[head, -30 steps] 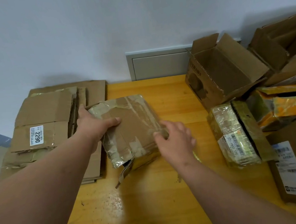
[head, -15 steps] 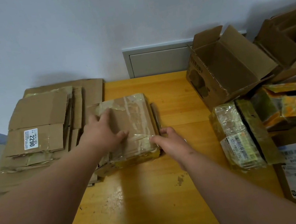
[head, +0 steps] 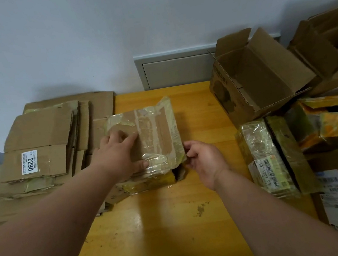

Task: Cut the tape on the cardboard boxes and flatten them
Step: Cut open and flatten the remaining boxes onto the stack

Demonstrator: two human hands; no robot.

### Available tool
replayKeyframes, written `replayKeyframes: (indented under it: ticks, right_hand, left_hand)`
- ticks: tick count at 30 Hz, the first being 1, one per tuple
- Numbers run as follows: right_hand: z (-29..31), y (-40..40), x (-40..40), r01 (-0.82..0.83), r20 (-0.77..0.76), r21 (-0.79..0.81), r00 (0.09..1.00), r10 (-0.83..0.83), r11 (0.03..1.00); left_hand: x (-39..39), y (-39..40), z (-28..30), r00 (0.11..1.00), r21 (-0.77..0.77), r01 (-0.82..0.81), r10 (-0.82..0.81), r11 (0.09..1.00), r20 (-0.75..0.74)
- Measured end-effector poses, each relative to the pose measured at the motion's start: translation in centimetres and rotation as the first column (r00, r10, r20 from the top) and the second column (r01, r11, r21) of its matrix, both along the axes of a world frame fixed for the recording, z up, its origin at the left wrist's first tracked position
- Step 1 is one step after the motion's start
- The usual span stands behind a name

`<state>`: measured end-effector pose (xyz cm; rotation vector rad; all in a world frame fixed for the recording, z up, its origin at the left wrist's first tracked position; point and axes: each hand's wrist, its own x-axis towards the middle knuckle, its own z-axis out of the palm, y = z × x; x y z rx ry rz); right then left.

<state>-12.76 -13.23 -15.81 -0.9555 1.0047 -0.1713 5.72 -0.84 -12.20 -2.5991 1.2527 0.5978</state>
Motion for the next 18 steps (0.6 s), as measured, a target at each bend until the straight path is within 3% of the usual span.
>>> replayKeyframes:
  ticks: [7,12,18]
  right_hand:
    - [-1.3,0.0,0.4,-0.236,0.106,0.067,0.968,0.228,0.969]
    - [-1.9,-0.4,1.0,-0.345,0.157,0.148,0.934,0.322,0.927]
    - [-2.2,-0.1,2.1,-0.423,0.081,0.115,0.906,0.416,0.899]
  left_hand:
    - [-0.9,-0.7,0.6,0.979,0.18,-0.08,0.111,0.98,-0.169]
    - [-1.5,-1.1,0.2,0.981,0.164,-0.082,0.108,0.983,-0.16]
    - [-1.9,-1.4,0.5,0.961,0.155,-0.089,0.125,0.984,-0.246]
